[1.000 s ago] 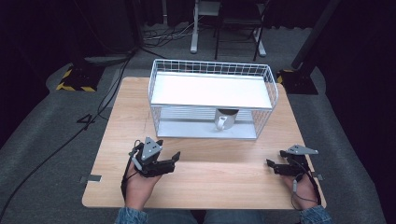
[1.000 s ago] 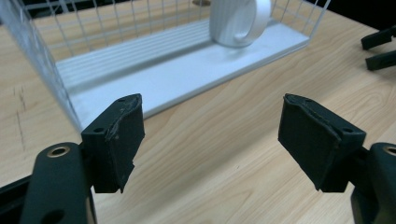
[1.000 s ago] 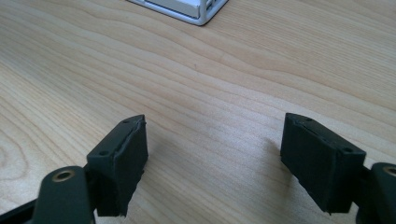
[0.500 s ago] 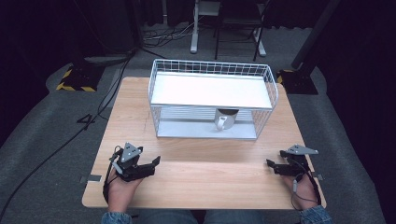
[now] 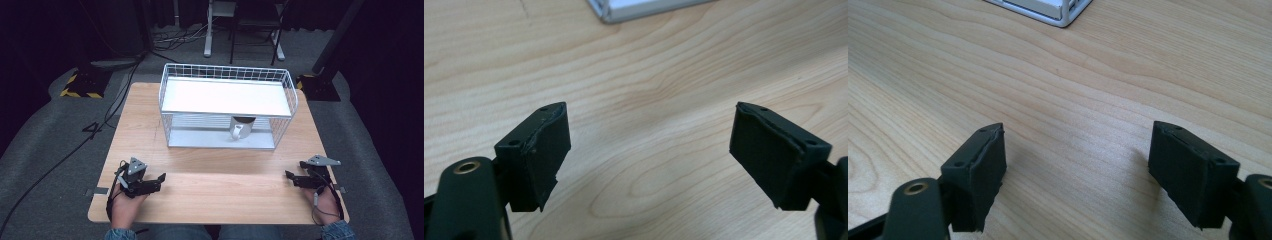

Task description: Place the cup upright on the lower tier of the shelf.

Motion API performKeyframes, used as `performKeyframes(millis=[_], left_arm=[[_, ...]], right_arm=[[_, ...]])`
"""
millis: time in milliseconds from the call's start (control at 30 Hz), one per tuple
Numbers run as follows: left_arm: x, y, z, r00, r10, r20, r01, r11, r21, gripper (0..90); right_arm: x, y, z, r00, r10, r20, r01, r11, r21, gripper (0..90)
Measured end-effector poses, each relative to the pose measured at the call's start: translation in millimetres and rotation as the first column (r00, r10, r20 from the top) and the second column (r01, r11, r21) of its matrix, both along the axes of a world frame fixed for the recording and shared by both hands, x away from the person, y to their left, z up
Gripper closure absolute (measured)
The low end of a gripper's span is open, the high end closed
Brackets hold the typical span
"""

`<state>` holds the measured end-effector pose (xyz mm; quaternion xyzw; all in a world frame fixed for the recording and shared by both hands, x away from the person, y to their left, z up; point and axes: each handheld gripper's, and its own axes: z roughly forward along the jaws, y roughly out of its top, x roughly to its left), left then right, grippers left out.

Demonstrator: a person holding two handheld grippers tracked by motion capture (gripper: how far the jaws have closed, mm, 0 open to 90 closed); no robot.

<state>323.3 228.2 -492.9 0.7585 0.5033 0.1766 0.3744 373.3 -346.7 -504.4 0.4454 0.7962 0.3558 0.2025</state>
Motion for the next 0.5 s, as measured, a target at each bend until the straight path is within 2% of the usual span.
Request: performKeyframes(millis=[133,167,267,500], left_arm=[[1.7,-0.7,-6.5,0.9995,0.019,-0.026,-0.018,0.9991,0.038,15.8],[3.1,-1.1,-9.9,0.9984,0.02,-0.053,-0.017,0.9985,0.052,15.8],[2.8,-2.9,-12.1,0.999,0.02,-0.04,-0.017,0.9971,0.074,15.0],[3.5,-7.8,-12.7,0.9991,0.013,-0.04,-0.008,0.9933,0.115,12.3]], right_arm=[[0.0,0.0,0.0,1.0,0.0,0.0,0.0,1.0,0.0,23.2],[0.0,0.0,0.0,1.0,0.0,0.0,0.0,1.0,0.0,23.2],[0.0,0.0,0.0,1.0,0.0,0.0,0.0,1.0,0.0,23.2],[0.0,0.0,-0.1,1.0,0.0,0.001,0.0,1.0,0.0,23.2]])
